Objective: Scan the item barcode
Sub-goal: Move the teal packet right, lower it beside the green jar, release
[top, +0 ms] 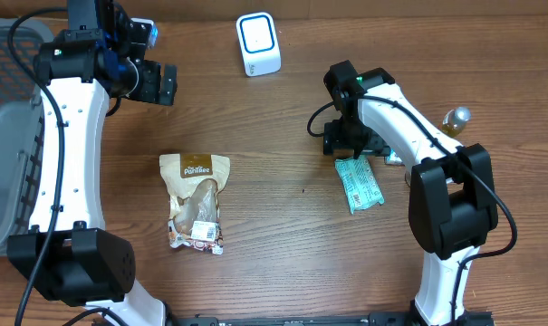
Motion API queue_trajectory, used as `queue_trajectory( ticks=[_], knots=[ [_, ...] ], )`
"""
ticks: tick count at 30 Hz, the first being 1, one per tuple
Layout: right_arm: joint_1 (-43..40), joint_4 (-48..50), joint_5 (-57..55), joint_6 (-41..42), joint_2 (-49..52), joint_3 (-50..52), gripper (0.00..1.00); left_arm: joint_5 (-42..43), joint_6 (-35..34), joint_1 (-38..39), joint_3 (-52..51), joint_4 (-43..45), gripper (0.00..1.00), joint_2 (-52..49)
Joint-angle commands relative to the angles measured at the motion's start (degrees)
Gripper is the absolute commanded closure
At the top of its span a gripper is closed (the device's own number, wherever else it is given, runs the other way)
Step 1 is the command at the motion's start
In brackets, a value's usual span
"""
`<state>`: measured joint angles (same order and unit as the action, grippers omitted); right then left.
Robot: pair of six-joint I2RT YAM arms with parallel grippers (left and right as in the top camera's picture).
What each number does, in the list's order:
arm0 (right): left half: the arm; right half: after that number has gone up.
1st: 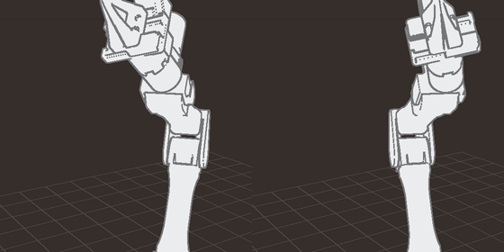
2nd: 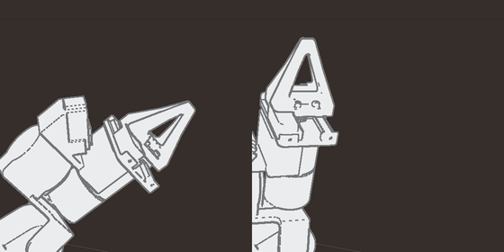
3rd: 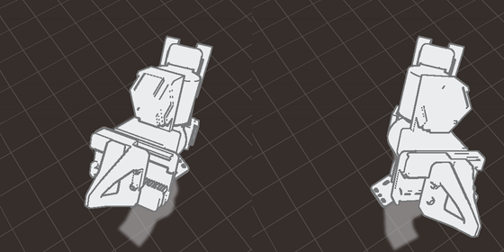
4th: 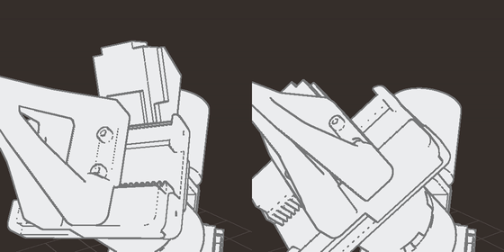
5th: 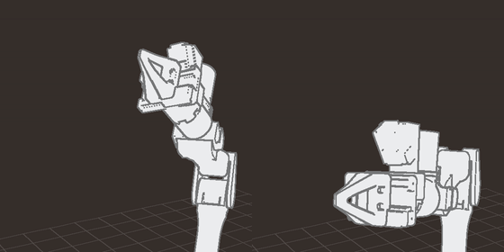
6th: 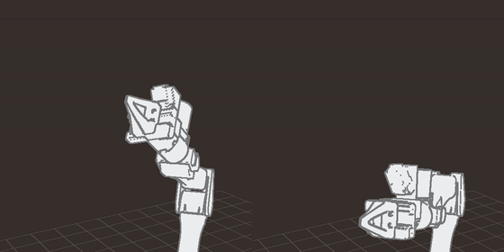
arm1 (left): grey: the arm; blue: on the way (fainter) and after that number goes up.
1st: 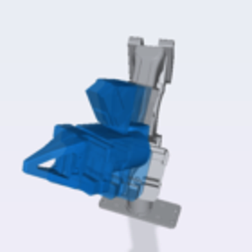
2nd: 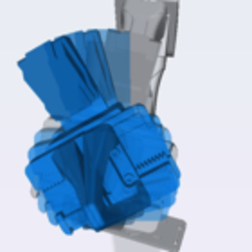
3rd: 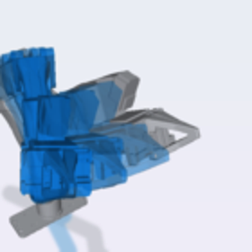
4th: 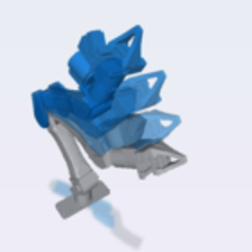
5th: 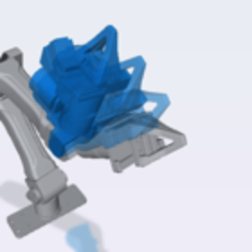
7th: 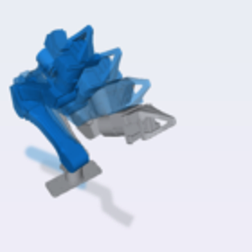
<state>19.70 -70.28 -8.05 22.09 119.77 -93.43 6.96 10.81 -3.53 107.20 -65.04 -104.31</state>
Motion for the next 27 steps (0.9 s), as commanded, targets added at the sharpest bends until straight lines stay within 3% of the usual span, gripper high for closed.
queue_trajectory(
  ticks=[1, 3, 12, 14, 15, 17, 27],
  knots=[
    [1.4, 0.2, 5.9, 1.7, -0.2, 0.4, 0.16, -0.3, -0.8, -0.2, 0.2, 0.1, 0.0, -0.3],
    [2.3, 0.2, 5.9, 1.7, -0.2, 0.5, 0.23, -0.3, -0.8, -0.2, 0.2, 0.1, 0.0, -0.3],
    [5.9, 0.9, 5.8, 1.7, -0.2, 0.5, 0.35, -0.3, -0.8, -0.2, 0.2, 0.1, 0.0, -0.3],
    [6.5, 0.8, 5.8, 1.7, -0.2, 0.5, 0.55, -0.3, -0.8, -0.2, 0.2, 0.1, 0.0, -0.3],
    [6.7, 0.9, 5.8, 1.7, -0.2, 0.5, 0.76, -0.3, -0.8, -0.2, 0.2, 0.1, 0.01, -0.3],
    [7.0, 0.8, 5.8, 1.7, -0.2, 0.5, 0.95, -0.3, -0.8, -0.2, 0.2, 0.1, 0.0, -0.3],
    [6.7, 3.8, 4.2, 1.7, -0.2, 6.3, 0.96, -0.3, -0.8, -0.2, 0.2, 0.1, 0.01, -0.3]
  ],
)
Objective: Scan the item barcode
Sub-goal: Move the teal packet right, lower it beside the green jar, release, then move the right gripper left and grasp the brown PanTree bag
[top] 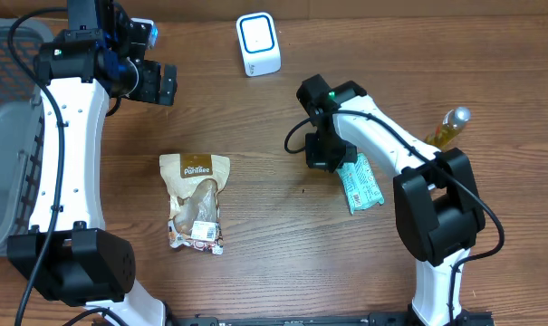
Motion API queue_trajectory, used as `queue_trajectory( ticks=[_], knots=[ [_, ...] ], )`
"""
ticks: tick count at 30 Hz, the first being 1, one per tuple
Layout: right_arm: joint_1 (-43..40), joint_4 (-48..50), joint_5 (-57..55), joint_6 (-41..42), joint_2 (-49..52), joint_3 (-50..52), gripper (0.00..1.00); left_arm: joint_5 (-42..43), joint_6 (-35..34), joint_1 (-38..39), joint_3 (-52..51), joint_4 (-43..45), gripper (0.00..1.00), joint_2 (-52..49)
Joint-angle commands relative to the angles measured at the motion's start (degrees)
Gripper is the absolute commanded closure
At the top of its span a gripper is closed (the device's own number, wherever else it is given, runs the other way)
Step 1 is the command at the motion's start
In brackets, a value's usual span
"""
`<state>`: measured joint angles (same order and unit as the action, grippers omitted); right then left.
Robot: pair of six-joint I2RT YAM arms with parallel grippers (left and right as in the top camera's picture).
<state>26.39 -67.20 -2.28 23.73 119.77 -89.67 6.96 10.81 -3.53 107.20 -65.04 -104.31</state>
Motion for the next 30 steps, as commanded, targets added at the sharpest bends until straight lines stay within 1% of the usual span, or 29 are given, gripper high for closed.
queue_trajectory(
  ticks=[1, 3, 5, 13, 15, 18, 20, 24, 27, 30],
  knots=[
    [-0.1, 1.4, -3.1, 0.1, -0.2, 3.7, 0.96, -0.3, -0.8, -0.2, 0.2, 0.2, 0.01, -0.3],
    [-0.7, 1.9, -7.3, 0.1, -0.2, 5.4, 0.96, -0.3, -0.8, -0.2, 0.2, 0.2, 0.01, -0.3],
    [-1.5, 1.3, -9.0, 0.1, -0.2, 5.9, 0.95, -0.3, -0.8, -0.2, 0.2, 0.2, 0.01, -0.3],
    [-6.1, -2.6, -9.2, 0.1, -0.2, 6.0, 0.93, -0.3, -0.8, -0.2, 0.2, 0.2, 0.0, -0.3],
    [-6.6, -3.9, -9.0, 0.1, -0.2, 6.1, 0.93, -0.3, -0.8, -0.2, 0.2, 0.1, 0.0, -0.3],
    [-7.1, -6.7, -9.9, 0.0, -0.2, 6.1, 0.9, -0.3, -0.8, -0.2, 0.2, 0.1, 0.01, -0.3],
    [-7.5, -6.8, -9.9, 0.1, -0.2, 6.1, 0.89, -0.3, -0.8, -0.2, 0.2, 0.1, 0.01, -0.3],
    [-7.4, -6.2, -8.0, 0.1, -0.2, 6.1, 0.89, -0.3, -0.8, -0.2, 0.2, 0.2, 0.0, -0.3],
    [-6.6, -5.4, -3.5, 0.1, -0.2, 6.1, 0.87, -0.3, -0.8, -0.2, 0.2, 0.1, 0.0, -0.3],
    [-5.0, -3.7, 2.4, -1.3, -0.2, 6.1, 0.8, -0.3, -0.8, -0.2, 0.2, 0.2, 0.0, -0.3]
  ],
)
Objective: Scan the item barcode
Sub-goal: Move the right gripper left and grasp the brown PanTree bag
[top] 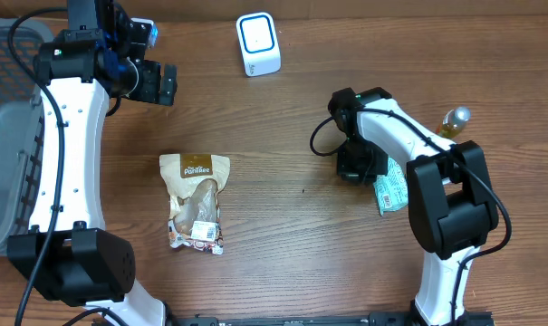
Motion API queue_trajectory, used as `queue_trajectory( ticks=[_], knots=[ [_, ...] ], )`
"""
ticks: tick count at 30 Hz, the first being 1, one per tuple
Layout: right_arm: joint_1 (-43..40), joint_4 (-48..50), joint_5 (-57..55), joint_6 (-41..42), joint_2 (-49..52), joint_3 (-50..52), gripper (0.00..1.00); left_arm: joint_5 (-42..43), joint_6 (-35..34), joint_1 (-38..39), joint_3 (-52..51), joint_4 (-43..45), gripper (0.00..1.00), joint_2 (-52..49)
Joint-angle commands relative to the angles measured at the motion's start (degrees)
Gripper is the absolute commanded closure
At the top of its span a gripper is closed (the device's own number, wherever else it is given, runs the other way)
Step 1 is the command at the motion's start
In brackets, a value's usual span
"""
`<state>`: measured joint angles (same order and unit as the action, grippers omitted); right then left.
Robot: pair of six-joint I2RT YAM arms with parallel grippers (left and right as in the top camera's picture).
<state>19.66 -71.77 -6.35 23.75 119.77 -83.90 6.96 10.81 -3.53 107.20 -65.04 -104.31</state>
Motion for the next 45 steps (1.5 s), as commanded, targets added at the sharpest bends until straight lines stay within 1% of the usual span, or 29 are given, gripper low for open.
queue_trajectory(
  ticks=[1, 3, 4, 9, 12, 15, 19, 25, 32, 34, 37, 39, 41, 44, 45],
  knots=[
    [2.4, 1.6, 8.7, -2.3, -0.2, 0.3, 0.77, -0.3, -0.8, -0.2, 0.2, 0.2, 0.0, -0.3],
    [3.8, 3.0, 13.0, -3.6, -0.2, 0.3, 0.72, -0.3, -0.8, -0.2, 0.2, 0.2, 0.0, -0.3],
    [4.6, 4.2, 15.3, -3.6, -0.2, 0.3, 0.68, -0.3, -0.8, -0.2, 0.2, 0.2, 0.0, -0.3],
    [9.2, 11.0, 26.9, -3.6, -0.2, 0.3, 0.55, -0.3, -0.7, -0.2, 0.2, 0.2, 0.0, -0.3],
    [12.6, 16.1, 31.8, -3.3, -0.2, 0.3, 0.53, -0.3, -0.8, -0.2, 0.2, 0.2, 0.0, -0.3],
    [16.1, 20.7, 32.2, -1.0, -0.2, 0.3, 0.53, -0.3, -0.8, -0.2, 0.2, 0.1, 0.0, -0.3],
    [20.2, 25.1, 32.7, -1.0, -0.2, 0.3, 0.54, -0.3, -0.8, -0.2, 0.2, 0.2, 0.0, -0.3],
    [22.2, 31.1, 41.4, -1.1, -0.4, 0.3, 0.54, -0.3, -0.7, -0.2, 0.2, 0.2, 0.0, -0.3],
    [25.0, 36.7, 40.1, 2.9, -0.5, 0.3, 0.52, -0.3, -0.8, -0.2, 0.2, 0.2, 0.0, -0.3],
    [26.3, 38.4, 36.8, 4.0, -0.5, 0.3, 0.48, -0.3, -0.8, -0.2, 0.2, 0.2, 0.01, -0.3],
    [28.3, 39.7, 28.9, 5.0, -0.5, 0.3, 0.43, -0.3, -0.8, -0.2, 0.2, 0.2, 0.0, -0.3],
    [29.4, 40.3, 25.1, 5.4, -0.5, 0.3, 0.41, -0.3, -0.8, -0.2, 0.2, 0.2, 0.01, -0.3],
    [30.1, 40.8, 22.1, 8.0, -0.5, 0.3, 0.38, -0.3, -0.8, -0.2, 0.2, 0.2, 0.0, -0.3],
    [30.8, 43.0, 19.2, 11.3, -0.5, 0.3, 0.25, -0.3, -0.8, -0.2, 0.2, 0.2, 0.01, -0.3],
    [30.9, 44.2, 19.0, 12.3, -0.5, 0.3, 0.2, -0.3, -0.7, -0.2, 0.2, 0.2, 0.0, -0.3]
  ],
)
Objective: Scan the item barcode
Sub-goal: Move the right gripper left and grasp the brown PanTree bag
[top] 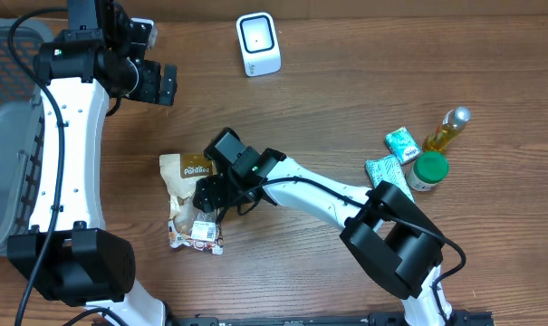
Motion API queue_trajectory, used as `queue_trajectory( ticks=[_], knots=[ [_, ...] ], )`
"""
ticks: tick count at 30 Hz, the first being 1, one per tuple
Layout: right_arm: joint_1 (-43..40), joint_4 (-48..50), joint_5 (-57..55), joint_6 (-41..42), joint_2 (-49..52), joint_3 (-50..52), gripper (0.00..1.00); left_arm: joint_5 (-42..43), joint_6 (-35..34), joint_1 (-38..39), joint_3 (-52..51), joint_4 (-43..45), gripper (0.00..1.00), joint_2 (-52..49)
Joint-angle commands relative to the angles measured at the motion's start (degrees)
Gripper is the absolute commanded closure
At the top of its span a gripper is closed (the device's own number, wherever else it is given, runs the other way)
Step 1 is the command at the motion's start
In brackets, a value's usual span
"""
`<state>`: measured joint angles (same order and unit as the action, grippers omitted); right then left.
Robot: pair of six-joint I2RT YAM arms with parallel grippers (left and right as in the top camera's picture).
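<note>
A tan snack pouch (190, 172) with a white label lies flat left of the table's middle. My right gripper (206, 194) reaches across the table and hovers over the pouch's middle; its fingers are hidden under the wrist. The white scanner (258, 43) with a blue-ringed face stands at the back centre. My left gripper (158, 83) hangs at the back left, away from the pouch, its two black fingers apart and empty.
A grey basket (4, 136) fills the left edge. At the right stand a yellow oil bottle (444, 129), a green-lidded jar (429, 169), a small green packet (400, 142) and a larger green packet (380, 169), partly behind my right arm.
My right gripper was at the right by the larger green packet; now it is far to the left, over the tan pouch. The green packet lies beside the jar. The left arm is unmoved.
My right gripper first stood at the top end of the green packet, right of centre, then slightly left of it. Then the packet lay further right with the gripper beside it. Now the packet rests by the jar and the gripper is over the pouch.
</note>
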<state>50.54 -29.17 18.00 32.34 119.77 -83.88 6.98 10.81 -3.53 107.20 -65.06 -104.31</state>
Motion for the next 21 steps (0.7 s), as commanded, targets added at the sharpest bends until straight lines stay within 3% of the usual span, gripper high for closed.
queue_trajectory(
  ticks=[1, 2, 8, 12, 15, 21],
  knots=[
    [0.0, 2.6, -5.3, 4.5, -0.5, 0.2, 0.11, -0.3, -0.7, -0.2, 0.2, 0.2, 0.0, -0.3],
    [0.0, 3.5, -5.3, 5.6, -0.5, 0.2, 0.0, -0.3, -0.8, -0.2, 0.2, 0.2, 0.0, -0.3],
    [0.0, 5.4, -4.9, 9.7, -0.4, 0.3, 0.01, -0.3, -0.8, -0.2, 0.2, 0.2, 0.0, -0.3],
    [0.1, 4.7, -4.9, 9.7, -0.4, 0.3, 0.32, -0.3, -0.7, -0.2, 0.2, 0.2, 0.0, -0.3],
    [0.3, 4.6, -4.9, 9.7, -0.4, 0.3, 0.47, -0.3, -0.8, -0.2, 0.2, 0.2, 0.01, -0.3],
    [1.8, 4.6, -5.1, 9.7, -0.4, 0.3, 0.57, -0.3, -0.7, -0.2, 0.2, 0.2, 0.0, -0.3]
  ],
)
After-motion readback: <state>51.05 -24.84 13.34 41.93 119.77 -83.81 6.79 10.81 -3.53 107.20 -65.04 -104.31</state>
